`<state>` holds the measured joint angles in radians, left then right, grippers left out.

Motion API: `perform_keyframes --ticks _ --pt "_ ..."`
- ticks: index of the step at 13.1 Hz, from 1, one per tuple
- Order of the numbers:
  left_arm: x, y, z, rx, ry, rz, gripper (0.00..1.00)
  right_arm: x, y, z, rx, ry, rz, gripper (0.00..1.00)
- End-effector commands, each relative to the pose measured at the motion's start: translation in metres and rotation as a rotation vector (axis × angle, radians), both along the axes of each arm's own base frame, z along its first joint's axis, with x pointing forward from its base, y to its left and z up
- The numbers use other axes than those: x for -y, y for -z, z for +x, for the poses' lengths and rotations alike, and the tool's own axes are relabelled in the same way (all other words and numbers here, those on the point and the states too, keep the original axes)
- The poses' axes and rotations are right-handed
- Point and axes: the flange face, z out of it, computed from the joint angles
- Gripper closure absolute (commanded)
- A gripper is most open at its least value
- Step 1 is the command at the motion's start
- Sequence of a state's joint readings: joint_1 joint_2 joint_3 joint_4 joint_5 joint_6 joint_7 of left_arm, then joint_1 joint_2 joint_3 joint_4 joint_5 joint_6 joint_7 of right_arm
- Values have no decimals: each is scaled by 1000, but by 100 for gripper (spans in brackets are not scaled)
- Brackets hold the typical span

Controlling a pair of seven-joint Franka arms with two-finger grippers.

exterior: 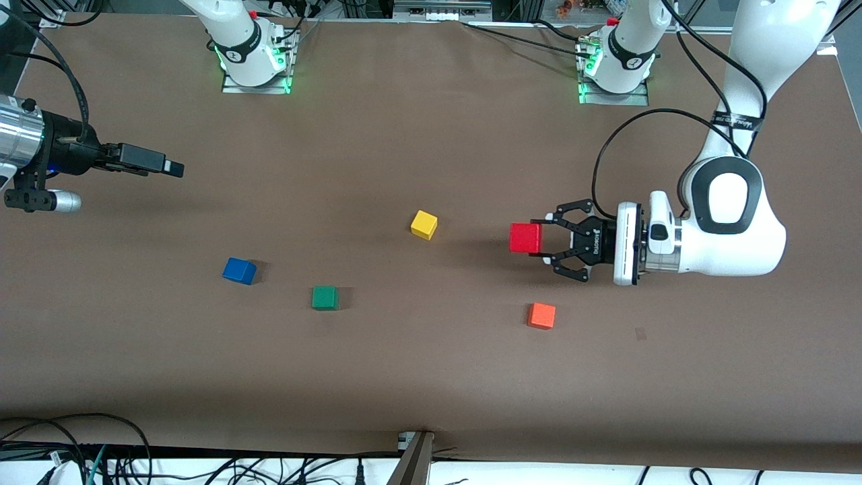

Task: Pass red block to right arm, stack on blue
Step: 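Grasp the red cube with the right gripper from the left gripper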

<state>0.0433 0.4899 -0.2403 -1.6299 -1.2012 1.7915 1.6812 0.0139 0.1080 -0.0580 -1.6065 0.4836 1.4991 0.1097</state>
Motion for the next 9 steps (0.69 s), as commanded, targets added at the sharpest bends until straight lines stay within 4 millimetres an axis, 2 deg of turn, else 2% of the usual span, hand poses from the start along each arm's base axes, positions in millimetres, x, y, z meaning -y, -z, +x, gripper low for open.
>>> perform_keyframes --ticks 1,6,9 --pt "26 -9 0 11 -2 -113 100 -8 1 1 -60 5 176 0" --pt "68 -8 -7 -31 -33 -259 100 -13 33 23 -131 79 448 0" --pt "87 -11 -9 -40 -56 -295 100 -15 74 33 -158 89 648 0"
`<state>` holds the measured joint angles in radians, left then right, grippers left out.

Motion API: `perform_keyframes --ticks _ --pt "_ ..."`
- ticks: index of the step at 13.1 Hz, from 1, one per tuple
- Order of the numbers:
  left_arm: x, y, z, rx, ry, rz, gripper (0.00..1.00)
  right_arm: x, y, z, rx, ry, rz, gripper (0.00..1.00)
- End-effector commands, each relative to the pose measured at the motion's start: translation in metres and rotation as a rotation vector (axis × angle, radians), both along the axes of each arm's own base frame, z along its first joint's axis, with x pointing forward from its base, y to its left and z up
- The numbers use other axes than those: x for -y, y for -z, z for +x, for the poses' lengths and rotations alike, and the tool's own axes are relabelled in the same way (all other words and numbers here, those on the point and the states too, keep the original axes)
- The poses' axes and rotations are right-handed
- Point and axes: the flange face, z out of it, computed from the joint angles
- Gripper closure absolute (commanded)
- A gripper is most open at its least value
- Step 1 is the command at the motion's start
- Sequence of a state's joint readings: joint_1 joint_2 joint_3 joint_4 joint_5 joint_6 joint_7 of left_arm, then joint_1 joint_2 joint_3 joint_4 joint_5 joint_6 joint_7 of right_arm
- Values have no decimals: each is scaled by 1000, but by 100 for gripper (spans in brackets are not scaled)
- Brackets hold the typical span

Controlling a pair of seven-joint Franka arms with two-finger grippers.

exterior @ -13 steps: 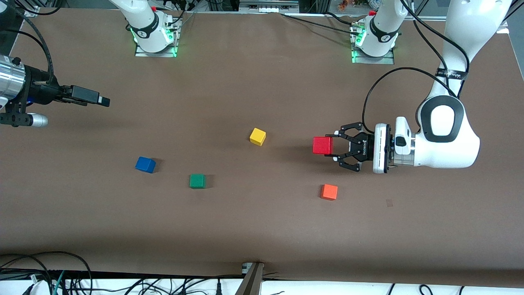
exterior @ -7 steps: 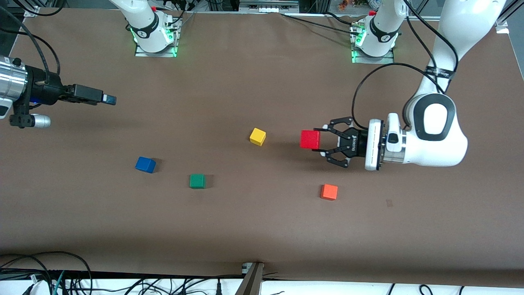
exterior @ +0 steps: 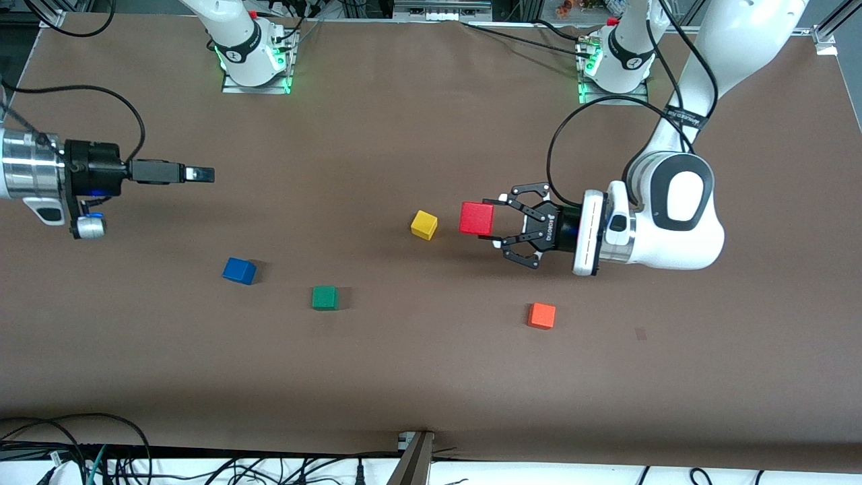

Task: Pass red block to right arm, stack on blue
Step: 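Grasp the red cube with the right gripper from the left gripper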

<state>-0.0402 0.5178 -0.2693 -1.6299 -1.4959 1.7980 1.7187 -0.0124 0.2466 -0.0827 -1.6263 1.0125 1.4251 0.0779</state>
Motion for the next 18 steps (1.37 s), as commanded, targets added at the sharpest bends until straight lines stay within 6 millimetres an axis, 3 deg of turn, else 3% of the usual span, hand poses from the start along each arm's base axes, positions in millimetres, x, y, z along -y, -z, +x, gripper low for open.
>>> perform_keyframes --ticks 1,4,7,10,12,13,15,18 --pt "19 -5 1 19 -28 -40 100 3 38 4 -20 22 160 0" --pt "58 -1 -10 -28 -48 -95 100 -15 56 8 -56 106 305 0" --pt "100 17 -25 -83 -72 -185 100 -52 72 10 -80 141 351 0" --pt "141 26 -44 -44 -126 -135 100 -89 70 14 -61 175 363 0" --pt "158 31 -53 -65 -148 -125 100 -112 70 13 -47 175 361 0" --pt "173 43 -62 -82 -127 -117 100 -125 73 12 -34 174 349 0" --pt "187 44 -63 -76 -136 -104 100 -138 77 11 -27 180 332 0" --pt "196 49 -69 -77 -150 -76 100 -154 105 3 -72 162 318 0"
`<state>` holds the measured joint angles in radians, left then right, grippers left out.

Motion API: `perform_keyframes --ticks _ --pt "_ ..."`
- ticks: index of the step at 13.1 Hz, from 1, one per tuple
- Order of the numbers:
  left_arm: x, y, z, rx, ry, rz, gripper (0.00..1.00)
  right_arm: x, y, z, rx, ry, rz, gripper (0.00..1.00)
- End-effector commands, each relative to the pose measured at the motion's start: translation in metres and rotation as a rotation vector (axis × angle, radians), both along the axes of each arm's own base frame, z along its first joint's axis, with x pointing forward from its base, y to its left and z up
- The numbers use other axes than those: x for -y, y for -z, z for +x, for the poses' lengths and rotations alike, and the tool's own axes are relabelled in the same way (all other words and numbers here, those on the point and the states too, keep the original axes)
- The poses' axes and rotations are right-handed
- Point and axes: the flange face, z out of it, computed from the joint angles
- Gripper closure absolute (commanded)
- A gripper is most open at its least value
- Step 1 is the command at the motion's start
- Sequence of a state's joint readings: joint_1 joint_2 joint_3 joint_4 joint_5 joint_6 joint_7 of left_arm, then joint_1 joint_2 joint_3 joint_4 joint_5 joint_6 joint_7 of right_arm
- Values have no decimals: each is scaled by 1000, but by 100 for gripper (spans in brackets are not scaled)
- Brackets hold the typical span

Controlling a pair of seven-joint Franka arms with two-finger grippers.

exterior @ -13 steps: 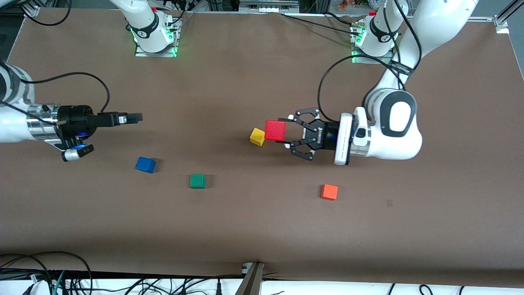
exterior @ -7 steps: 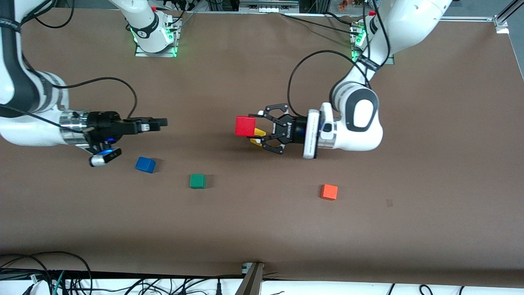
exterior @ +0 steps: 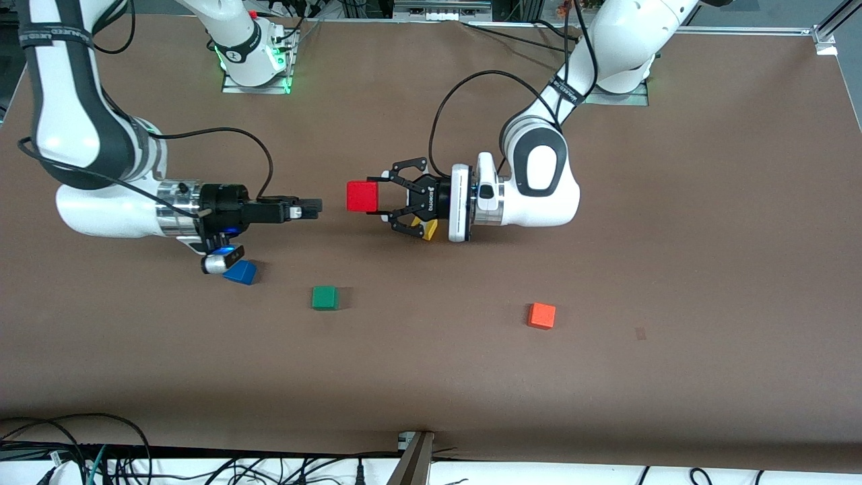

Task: Pass red block to right arm, stack on blue
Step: 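Carry the red cube with the right gripper while the left gripper withdraws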

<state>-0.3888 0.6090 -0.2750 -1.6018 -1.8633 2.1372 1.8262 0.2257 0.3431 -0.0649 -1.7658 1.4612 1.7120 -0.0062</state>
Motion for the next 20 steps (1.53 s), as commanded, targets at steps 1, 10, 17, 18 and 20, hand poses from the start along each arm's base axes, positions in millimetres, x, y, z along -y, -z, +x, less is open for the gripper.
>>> perform_keyframes --ticks 1,10,17,18,20 --pt "8 -2 5 18 -32 -21 100 -3 27 -11 -38 6 18 0" --pt "9 2 4 1 -40 -30 100 -46 70 -38 -92 -5 83 40" --pt "2 -3 10 3 -55 -41 1 -43 60 -34 -84 -8 96 95" --pt "0 -5 12 2 -57 -44 0 -43 59 -33 -88 -7 97 95" --pt "-9 -6 18 13 -62 -37 0 -42 48 -28 -70 -12 88 95"
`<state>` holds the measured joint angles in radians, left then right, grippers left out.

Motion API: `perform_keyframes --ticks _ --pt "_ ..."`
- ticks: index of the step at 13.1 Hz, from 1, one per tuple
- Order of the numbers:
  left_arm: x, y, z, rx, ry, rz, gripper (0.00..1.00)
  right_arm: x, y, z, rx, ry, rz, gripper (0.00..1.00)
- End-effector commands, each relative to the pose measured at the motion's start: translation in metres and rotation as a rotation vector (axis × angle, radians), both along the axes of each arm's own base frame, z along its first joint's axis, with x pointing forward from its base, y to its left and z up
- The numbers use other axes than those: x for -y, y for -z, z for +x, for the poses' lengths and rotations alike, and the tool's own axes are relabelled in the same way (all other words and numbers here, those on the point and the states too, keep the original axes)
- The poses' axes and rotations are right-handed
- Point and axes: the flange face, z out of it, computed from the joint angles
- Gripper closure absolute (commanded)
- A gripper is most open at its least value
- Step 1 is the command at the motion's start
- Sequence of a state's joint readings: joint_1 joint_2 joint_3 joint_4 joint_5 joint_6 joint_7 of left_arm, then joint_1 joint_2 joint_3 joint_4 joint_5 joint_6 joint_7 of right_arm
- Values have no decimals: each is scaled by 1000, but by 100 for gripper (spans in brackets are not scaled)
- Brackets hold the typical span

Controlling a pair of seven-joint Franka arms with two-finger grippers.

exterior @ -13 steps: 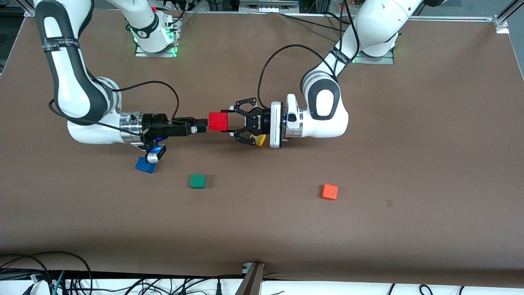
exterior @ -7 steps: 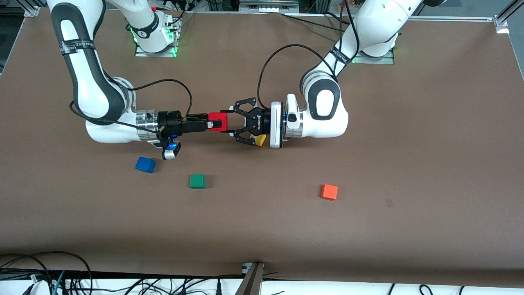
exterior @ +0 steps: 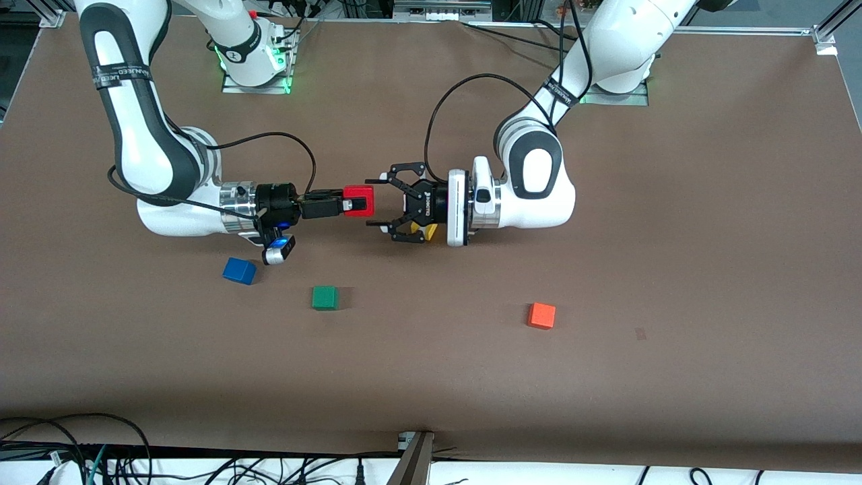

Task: Pass red block to right arm, stack on blue
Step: 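Carry the red cube with the right gripper while the left gripper withdraws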

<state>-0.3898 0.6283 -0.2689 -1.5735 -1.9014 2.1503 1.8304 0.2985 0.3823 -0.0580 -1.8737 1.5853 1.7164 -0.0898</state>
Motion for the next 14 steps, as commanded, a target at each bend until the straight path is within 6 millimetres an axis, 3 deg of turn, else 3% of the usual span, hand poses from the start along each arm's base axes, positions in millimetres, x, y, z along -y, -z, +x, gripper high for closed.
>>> perform_keyframes --ticks 1,4,8,11,14 --pt "-15 -11 13 48 -32 -7 0 3 -20 5 16 -9 -7 95" --pt "-68 -29 45 138 -65 43 0 14 -46 19 81 -111 -198 95" --pt "-158 -45 81 293 78 187 0 46 -64 28 239 -276 -550 95" --pt "-223 -70 100 363 238 336 0 76 -63 29 314 -400 -809 95" --pt "-291 -89 101 363 354 466 0 104 -55 34 366 -480 -1042 95"
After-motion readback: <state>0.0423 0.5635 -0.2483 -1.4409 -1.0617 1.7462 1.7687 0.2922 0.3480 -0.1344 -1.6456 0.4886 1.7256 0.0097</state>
